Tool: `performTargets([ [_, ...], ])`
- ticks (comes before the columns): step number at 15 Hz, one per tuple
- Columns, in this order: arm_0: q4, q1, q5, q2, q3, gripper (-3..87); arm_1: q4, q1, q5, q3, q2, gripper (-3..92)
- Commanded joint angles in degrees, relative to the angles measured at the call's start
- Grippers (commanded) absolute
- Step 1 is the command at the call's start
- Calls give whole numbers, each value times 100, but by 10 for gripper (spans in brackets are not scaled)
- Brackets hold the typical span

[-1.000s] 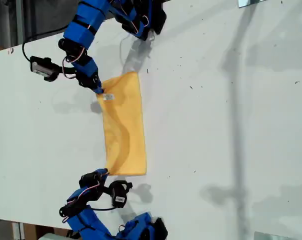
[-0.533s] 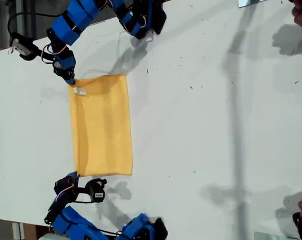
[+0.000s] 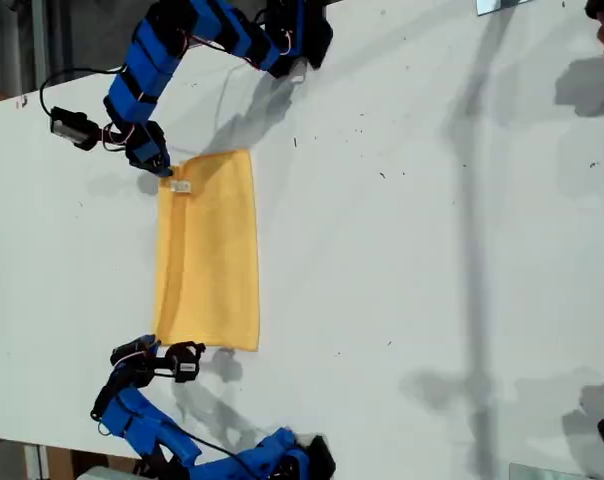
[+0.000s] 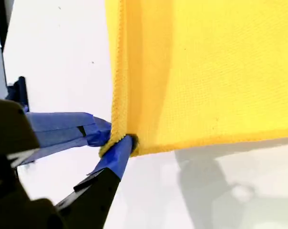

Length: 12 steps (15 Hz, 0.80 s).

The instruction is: Grasp corners of a square towel and fold twice.

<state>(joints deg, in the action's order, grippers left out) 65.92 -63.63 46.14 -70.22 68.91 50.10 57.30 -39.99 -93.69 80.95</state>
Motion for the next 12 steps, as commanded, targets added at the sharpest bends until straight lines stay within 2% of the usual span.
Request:
performTargets([
  [1,-308,202,105,-1723,1274,-15,35,-202,88,-633,1564,-1],
  [4,-756,853,343,-3419,3261,-15,229,-554,18,-1723,2742,-1],
  [8,-1336,1573,835,-4052,4641,-15,237,-984,-431,-3375,3656,-1],
  [12,-1925,2329,1591,-4509,5827,-15,439,-1626,-1002,-4210,4342,-1],
])
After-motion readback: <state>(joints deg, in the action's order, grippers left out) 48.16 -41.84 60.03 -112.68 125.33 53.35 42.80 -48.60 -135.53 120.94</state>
